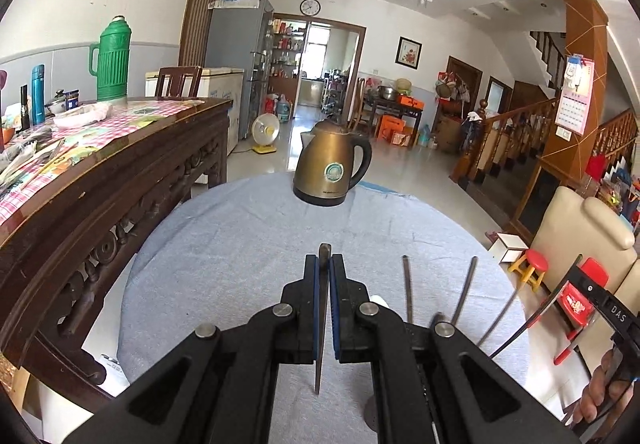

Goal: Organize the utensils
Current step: 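Lift both chopsticks and lower them into the grey cup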

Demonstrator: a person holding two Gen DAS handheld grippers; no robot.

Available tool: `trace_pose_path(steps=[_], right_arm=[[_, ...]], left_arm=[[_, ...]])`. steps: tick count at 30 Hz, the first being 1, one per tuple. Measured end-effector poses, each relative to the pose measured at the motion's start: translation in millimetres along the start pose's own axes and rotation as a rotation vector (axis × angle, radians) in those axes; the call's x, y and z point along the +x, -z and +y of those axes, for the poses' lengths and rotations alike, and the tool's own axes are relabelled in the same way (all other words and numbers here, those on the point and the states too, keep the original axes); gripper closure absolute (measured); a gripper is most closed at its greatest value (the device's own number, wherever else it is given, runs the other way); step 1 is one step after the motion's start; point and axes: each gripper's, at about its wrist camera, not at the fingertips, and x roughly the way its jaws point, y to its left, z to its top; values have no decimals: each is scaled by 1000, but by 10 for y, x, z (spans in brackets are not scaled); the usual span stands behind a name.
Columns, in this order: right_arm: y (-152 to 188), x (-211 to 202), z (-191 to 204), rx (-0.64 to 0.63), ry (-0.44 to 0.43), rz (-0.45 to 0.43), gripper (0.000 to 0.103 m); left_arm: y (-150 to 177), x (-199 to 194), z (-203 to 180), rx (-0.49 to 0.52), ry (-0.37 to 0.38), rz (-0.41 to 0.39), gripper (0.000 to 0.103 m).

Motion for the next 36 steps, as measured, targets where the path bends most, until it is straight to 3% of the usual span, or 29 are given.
trace_pose_path(steps=[15,36], right_arm=[[-36,-230,53,-8,-20,-30,96],[-264,-625,494,-40,-157,-154,96]], left_arm=[[-19,-501,-177,27,51,-59,98],[-307,-1076,-577,82,204,-197,98]])
